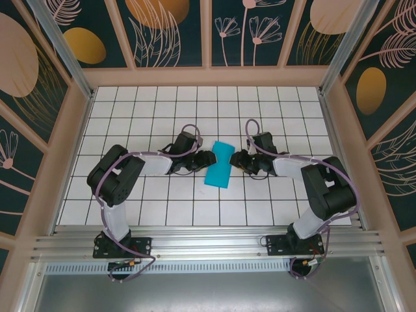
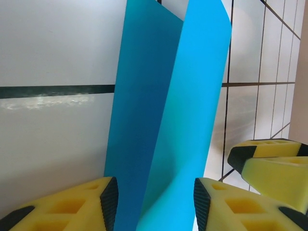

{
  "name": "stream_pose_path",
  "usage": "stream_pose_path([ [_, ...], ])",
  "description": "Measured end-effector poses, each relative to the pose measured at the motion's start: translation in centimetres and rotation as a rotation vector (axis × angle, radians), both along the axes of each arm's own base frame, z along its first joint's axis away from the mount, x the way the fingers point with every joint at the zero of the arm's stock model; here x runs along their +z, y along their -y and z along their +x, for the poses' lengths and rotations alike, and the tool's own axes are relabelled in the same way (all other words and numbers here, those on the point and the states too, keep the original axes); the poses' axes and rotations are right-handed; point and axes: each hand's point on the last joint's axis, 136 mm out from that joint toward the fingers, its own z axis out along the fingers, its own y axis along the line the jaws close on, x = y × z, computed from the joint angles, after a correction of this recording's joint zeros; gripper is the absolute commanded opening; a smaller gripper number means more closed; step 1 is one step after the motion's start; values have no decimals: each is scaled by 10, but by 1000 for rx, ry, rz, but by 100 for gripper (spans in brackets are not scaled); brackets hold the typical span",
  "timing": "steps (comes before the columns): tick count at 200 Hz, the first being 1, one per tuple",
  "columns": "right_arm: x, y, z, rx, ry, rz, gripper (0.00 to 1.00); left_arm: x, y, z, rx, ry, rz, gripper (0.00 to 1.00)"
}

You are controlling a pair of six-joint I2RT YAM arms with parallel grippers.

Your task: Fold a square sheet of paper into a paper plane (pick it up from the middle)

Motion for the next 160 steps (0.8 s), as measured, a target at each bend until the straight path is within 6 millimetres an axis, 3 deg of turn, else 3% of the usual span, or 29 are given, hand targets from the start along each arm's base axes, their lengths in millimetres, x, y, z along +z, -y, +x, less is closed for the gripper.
stream_pose_path([
  [80,-3,2,-1,-7,-1,-14,39,21,21,19,-33,41,-64,42],
  [160,21,5,1,-21,61,-19,42,13,25,27,-42,24,-72,28],
])
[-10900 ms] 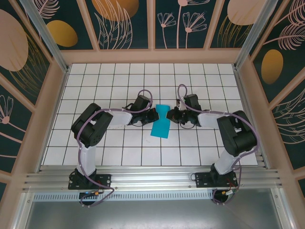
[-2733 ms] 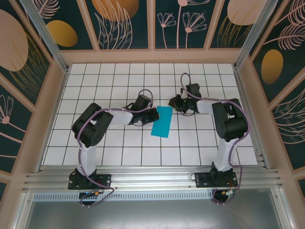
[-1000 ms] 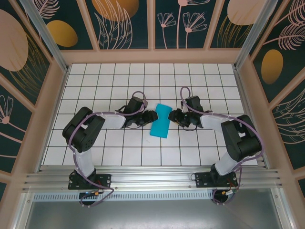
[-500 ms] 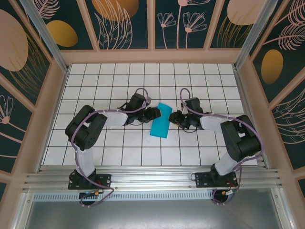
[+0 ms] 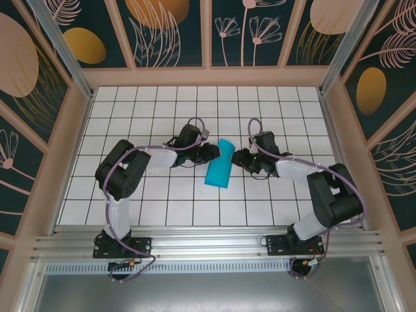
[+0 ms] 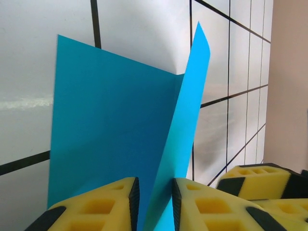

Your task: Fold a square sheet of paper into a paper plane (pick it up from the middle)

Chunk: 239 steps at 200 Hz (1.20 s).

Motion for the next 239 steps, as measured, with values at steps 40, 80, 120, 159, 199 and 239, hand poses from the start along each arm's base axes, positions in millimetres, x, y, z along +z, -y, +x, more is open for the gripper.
stream_pose_path([
  [40,13,3,0,-2,42,-3,45,2,-1,3,15,-1,-14,38],
  [80,12,3,-2,6,44,-13,45,4,0,2,3,1,-29,35],
  [120,11,0,-4,16,48,-24,45,4,-1,3,0,8,-26,19],
  [159,16,-5,-9,34,87,-46,44,16,-7,2,21,21,-39,7],
  [199,28,-7,-16,58,197,-80,44,25,-19,-7,64,32,-44,0],
  [239,39,-26,-28,156,336,-108,46,11,-34,-20,121,-11,-23,0],
])
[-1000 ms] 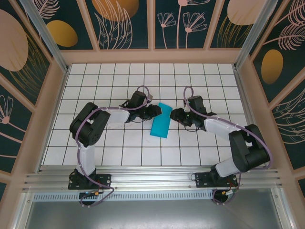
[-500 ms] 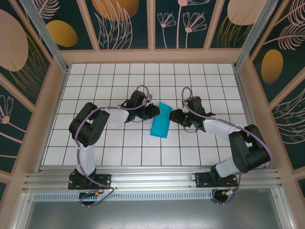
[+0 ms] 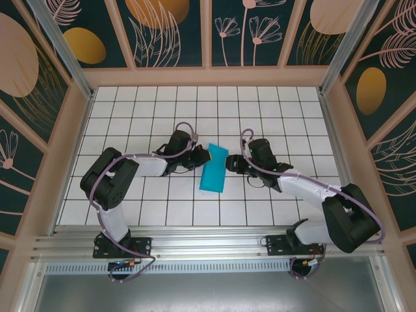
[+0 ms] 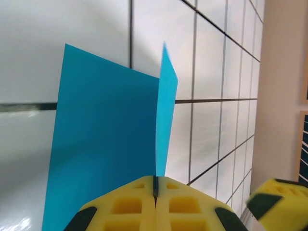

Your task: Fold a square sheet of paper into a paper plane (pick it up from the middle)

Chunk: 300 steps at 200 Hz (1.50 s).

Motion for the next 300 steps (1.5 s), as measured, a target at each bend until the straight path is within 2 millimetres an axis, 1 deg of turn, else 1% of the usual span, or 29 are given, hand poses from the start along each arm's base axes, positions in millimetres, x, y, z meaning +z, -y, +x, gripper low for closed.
stream_pose_path([
  [25,3,-19,-19,99,100,-40,49,-5,-7,-2,41,-20,11,0],
  [49,0,-40,-43,204,190,-108,52,-3,-11,0,74,-17,14,0],
  [76,0,-63,-67,299,283,-172,52,0,-12,4,94,-8,10,0],
  [93,-11,-73,-81,348,326,-237,52,1,-12,4,97,-8,6,0],
  [117,-31,-78,-92,387,366,-348,53,1,-12,4,97,-8,6,0],
  [138,-41,-78,-90,388,399,-428,53,1,-12,4,97,-9,6,0],
  [174,-45,-84,-75,365,472,-539,51,1,-11,4,96,-9,6,0],
  [188,-48,-86,-70,361,496,-580,49,2,-11,5,96,-7,4,0],
  [221,-56,-84,-65,356,538,-663,37,7,-8,9,94,2,1,0],
  [246,-54,-82,-61,345,563,-694,25,7,-8,9,89,5,7,0],
  [255,-52,-81,-60,336,571,-702,24,7,-8,9,87,5,10,0],
  [282,-51,-80,-57,318,588,-727,23,3,-9,8,82,-1,23,0],
  [300,-50,-79,-55,304,595,-733,34,1,-9,8,81,-8,30,1],
])
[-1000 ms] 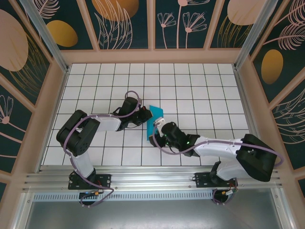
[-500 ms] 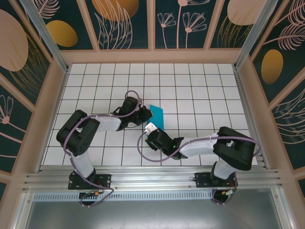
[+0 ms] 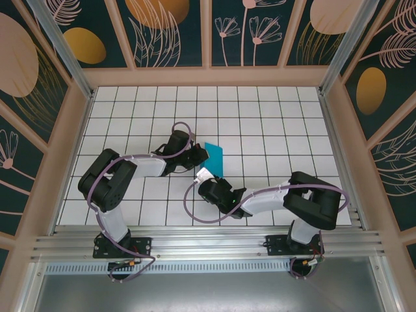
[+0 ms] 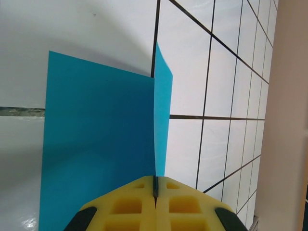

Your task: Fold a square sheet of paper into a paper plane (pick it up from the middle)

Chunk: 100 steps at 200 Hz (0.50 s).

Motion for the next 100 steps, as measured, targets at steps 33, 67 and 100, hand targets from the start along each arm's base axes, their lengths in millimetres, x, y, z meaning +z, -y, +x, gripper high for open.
stream_pose_path([
  [33,-1,0,2,-7,17,-13,38,-1,0,1,-1,-5,3,1],
  [67,-4,1,5,-20,28,-32,28,0,1,1,-1,-3,3,2],
  [100,-3,1,7,-29,37,-27,20,-2,0,0,-7,-6,15,4],
])
